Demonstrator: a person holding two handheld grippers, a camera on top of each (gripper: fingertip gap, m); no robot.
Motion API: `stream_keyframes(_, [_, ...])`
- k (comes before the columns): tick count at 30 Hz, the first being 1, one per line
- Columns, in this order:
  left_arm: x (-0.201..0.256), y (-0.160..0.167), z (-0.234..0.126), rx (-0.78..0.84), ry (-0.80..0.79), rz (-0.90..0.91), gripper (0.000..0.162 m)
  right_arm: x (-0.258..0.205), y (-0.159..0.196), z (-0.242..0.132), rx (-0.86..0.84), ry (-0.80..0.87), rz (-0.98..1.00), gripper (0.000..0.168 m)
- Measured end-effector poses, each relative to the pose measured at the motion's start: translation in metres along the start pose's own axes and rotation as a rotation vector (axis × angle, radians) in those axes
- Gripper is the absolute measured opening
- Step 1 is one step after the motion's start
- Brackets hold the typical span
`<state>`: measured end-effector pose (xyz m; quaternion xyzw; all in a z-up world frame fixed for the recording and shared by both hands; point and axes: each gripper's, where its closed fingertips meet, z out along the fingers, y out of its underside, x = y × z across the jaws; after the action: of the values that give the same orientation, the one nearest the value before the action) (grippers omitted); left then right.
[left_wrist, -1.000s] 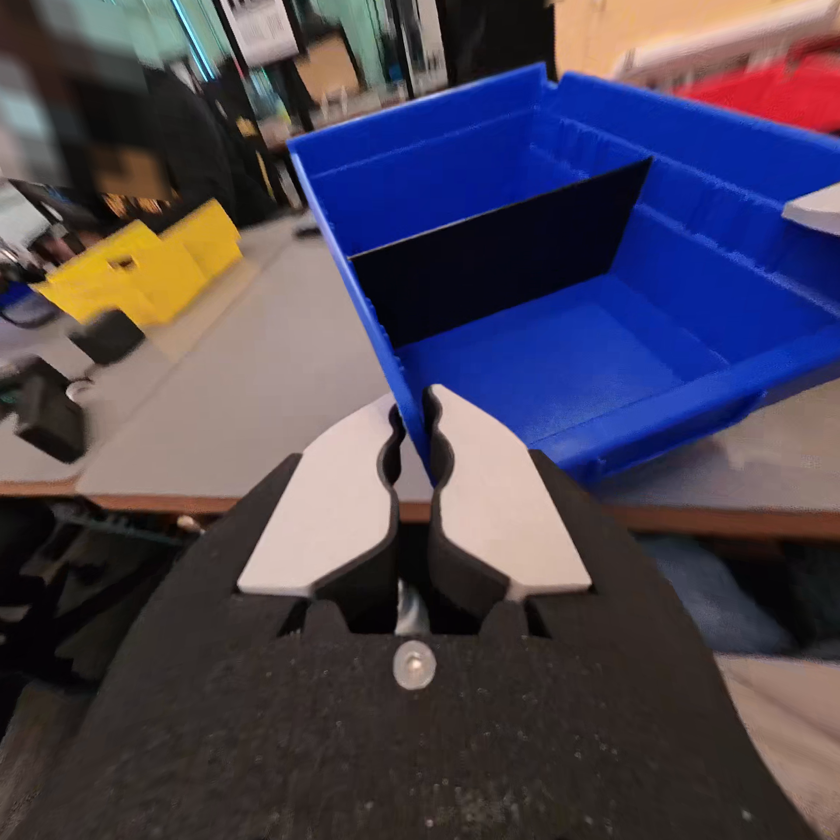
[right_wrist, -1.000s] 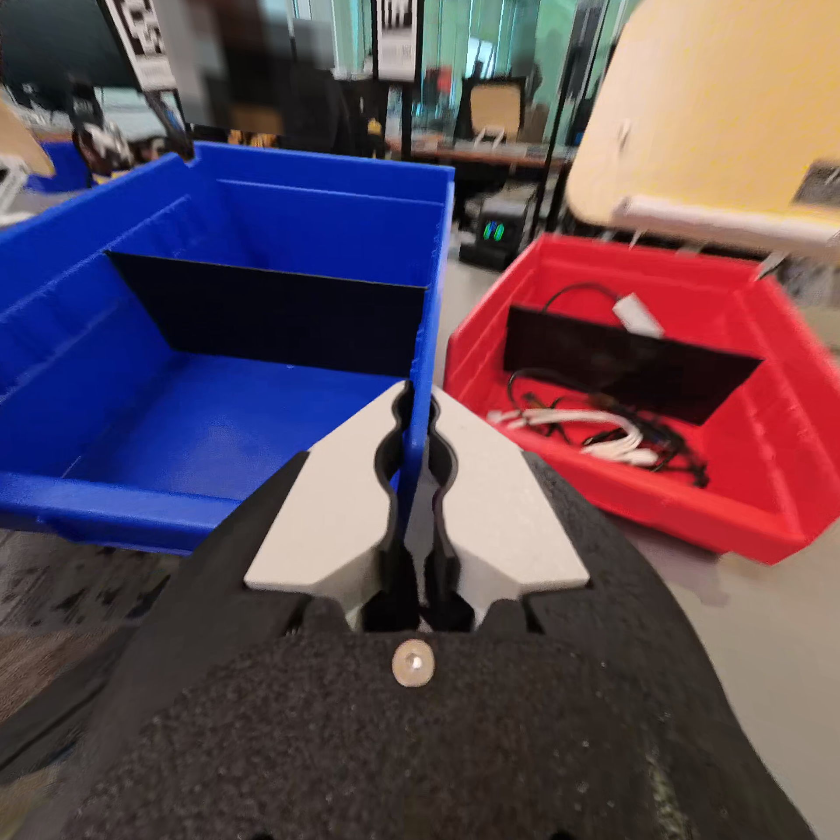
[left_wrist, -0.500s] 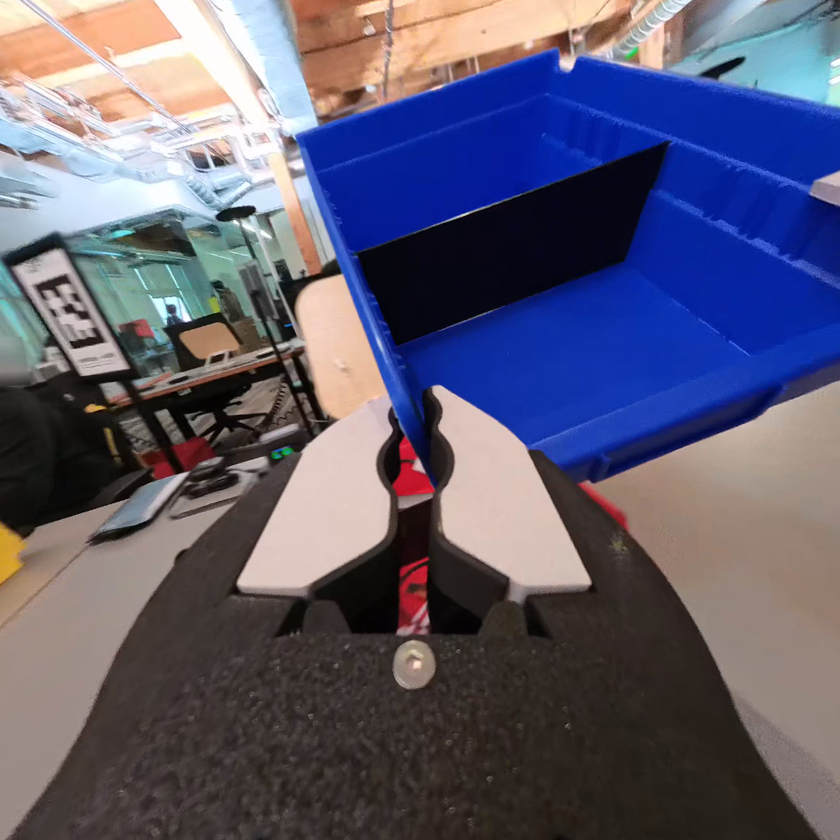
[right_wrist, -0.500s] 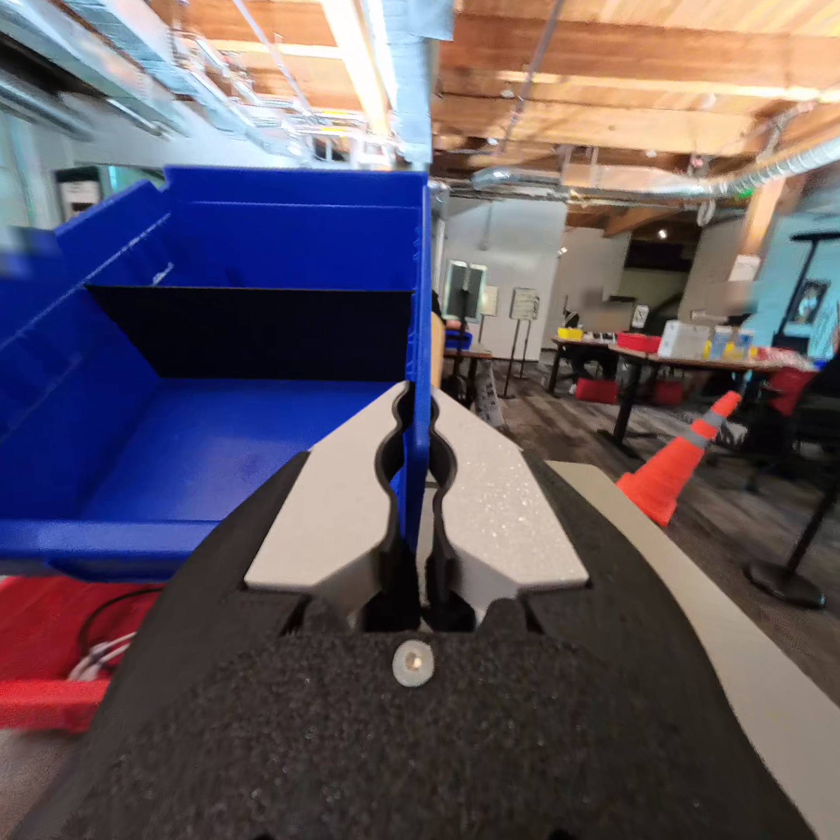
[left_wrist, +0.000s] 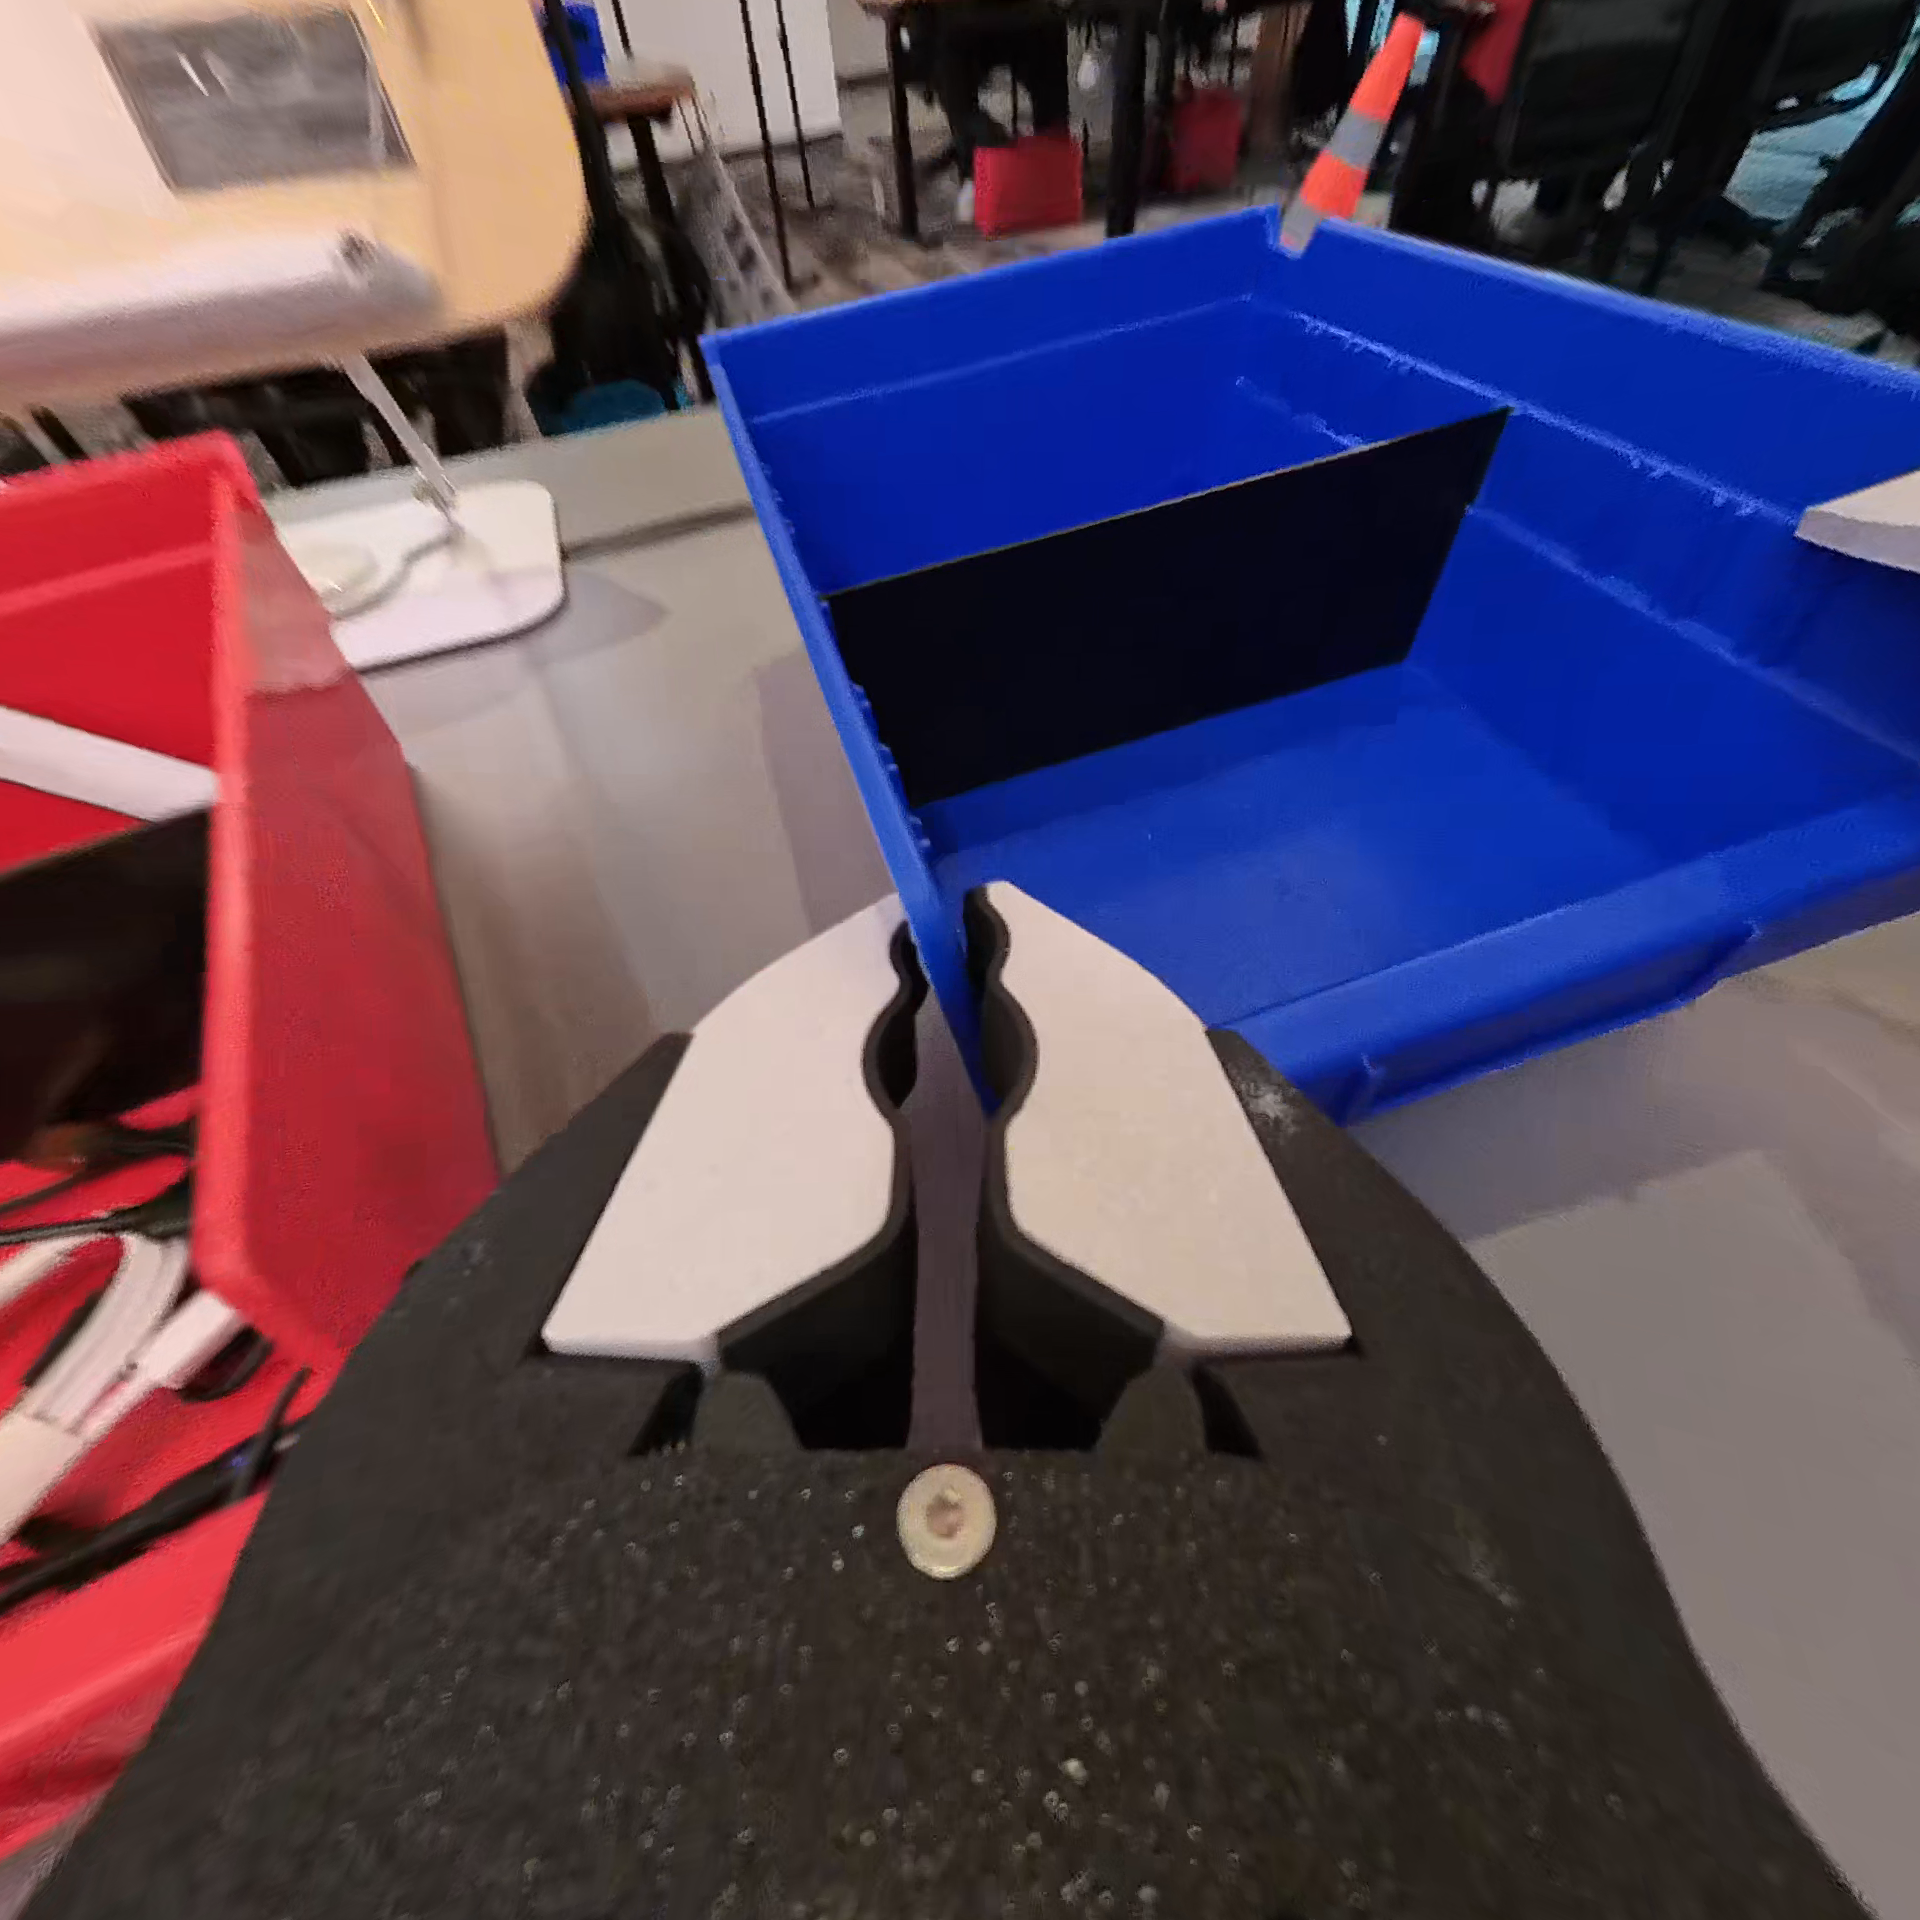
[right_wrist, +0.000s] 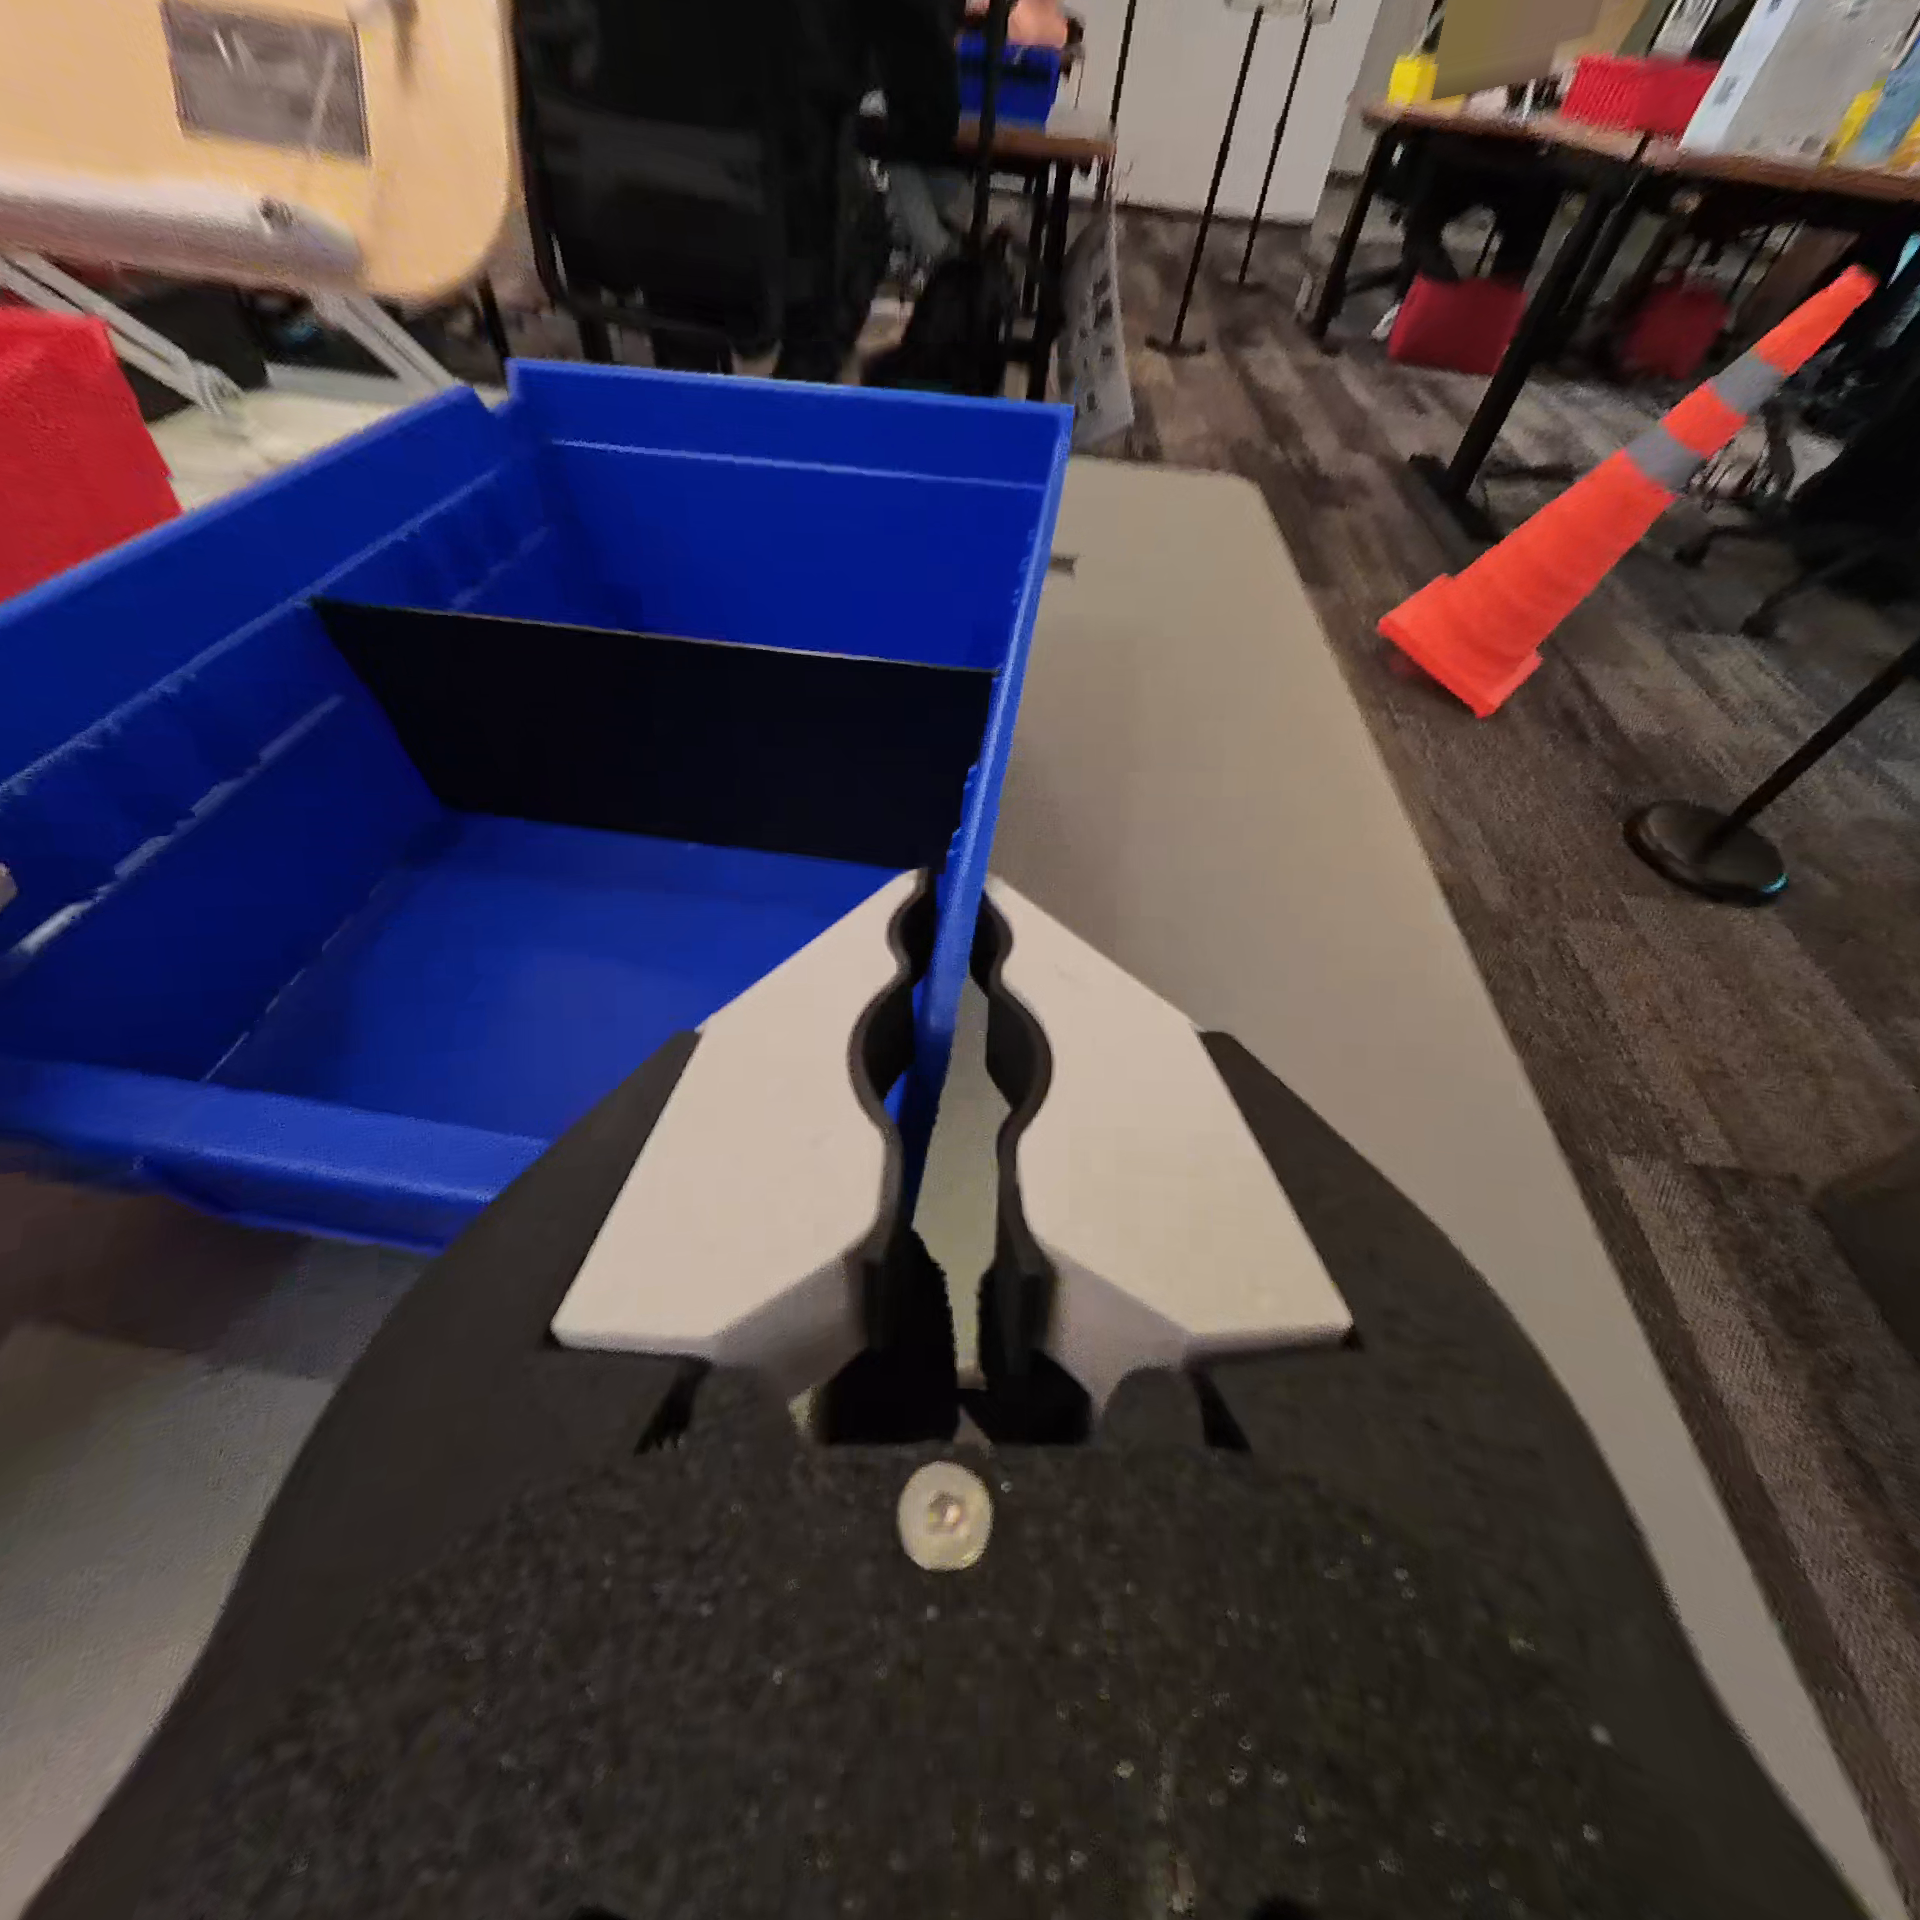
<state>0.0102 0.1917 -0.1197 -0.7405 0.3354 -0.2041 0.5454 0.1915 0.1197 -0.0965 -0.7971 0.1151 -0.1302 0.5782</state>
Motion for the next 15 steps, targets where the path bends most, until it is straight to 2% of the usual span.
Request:
stream_keyframes(1, [0.001,0.003,0.002,0.006,0.002,-0.008,0.006,0.002,0.010,0.004,-0.045,0.009,0.015,0.003])
stream_keyframes(4, [0.006,0.006,0.002,-0.028,-0.006,0.045,0.008,0.006,0.015,0.011,-0.040,0.010,0.108,0.002])
stream_keyframes(8, [0.019,0.008,-0.010,-0.086,0.128,0.008,0.013,0.011,0.017,0.010,-0.071,0.001,0.182,0.001])
stream_keyframes(12, [0.015,-0.003,-0.066,-0.047,0.250,0.015,0.014,0.014,0.018,0.009,-0.061,0.007,0.218,0.006])
stream_keyframes(14, [-0.010,-0.015,-0.103,0.014,0.262,0.046,0.017,0.019,0.017,0.007,-0.060,0.028,0.223,0.013])
stream_keyframes(15, [-0.033,-0.021,-0.119,0.054,0.220,0.064,0.019,0.023,0.014,0.003,-0.058,0.066,0.209,0.019])
